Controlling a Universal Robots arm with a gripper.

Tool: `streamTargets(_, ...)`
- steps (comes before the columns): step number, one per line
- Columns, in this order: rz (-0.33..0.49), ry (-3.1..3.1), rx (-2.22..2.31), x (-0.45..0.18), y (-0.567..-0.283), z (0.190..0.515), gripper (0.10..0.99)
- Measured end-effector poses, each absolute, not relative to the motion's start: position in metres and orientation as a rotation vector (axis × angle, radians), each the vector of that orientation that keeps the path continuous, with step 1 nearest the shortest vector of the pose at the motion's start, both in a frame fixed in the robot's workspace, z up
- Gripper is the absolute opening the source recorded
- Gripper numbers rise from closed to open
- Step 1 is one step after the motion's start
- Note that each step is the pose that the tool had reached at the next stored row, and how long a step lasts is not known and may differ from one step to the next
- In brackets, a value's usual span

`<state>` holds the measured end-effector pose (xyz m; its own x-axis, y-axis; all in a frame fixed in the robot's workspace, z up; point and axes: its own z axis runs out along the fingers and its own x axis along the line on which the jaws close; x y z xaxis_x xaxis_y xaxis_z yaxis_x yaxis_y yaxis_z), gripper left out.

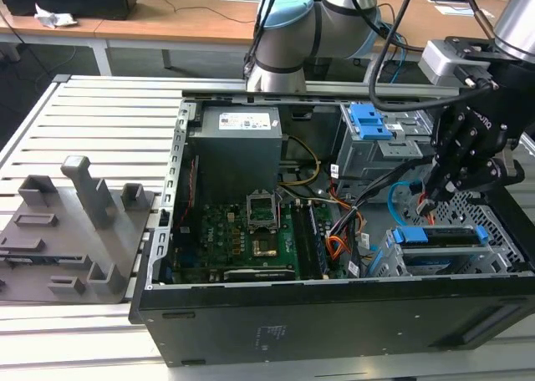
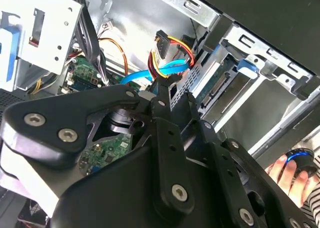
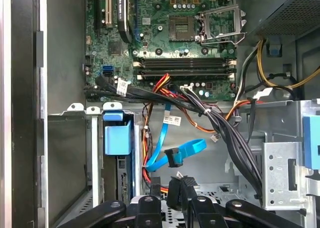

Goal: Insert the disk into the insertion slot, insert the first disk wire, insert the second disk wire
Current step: 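Insert the first disk wire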

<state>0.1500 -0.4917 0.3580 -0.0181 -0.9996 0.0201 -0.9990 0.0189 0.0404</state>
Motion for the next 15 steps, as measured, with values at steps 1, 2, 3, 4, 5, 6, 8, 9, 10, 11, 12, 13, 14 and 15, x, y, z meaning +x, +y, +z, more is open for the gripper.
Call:
streamTargets(1,-0.023,-2.211,2.171,0.15,-0.4915,0.3611,0.302)
streamTargets(2,-0.023,-2.212,2.171,0.15,-0.4904,0.3612,0.302)
streamTargets(3,-0.023,-2.225,2.157,0.15,-0.4893,0.3615,0.302)
streamTargets(4,-0.023,-2.236,2.146,0.15,-0.4891,0.3612,0.302)
streamTargets(5,-0.023,-2.246,2.135,0.1501,-0.4884,0.3612,0.302)
streamTargets(6,-0.024,-2.251,2.13,0.1501,-0.4877,0.361,0.302)
streamTargets(8,-0.027,-2.253,2.125,0.1501,-0.4859,0.3571,0.302)
streamTargets(9,-0.028,-2.252,2.124,0.15,-0.4858,0.3553,0.302)
streamTargets(10,-0.026,-2.251,2.123,0.15,-0.4857,0.3538,0.302)
streamTargets(11,-0.021,-2.249,2.121,0.15,-0.4858,0.3537,0.302)
streamTargets(12,-0.021,-2.249,2.121,0.15,-0.4858,0.3537,0.302)
streamTargets(13,-0.021,-2.249,2.121,0.15,-0.4858,0.3536,0.286)
streamTargets(14,-0.021,-2.249,2.121,0.15,-0.4858,0.3536,0.22)
streamTargets(15,-0.021,-2.249,2.121,0.15,-0.4858,0.3536,0.165)
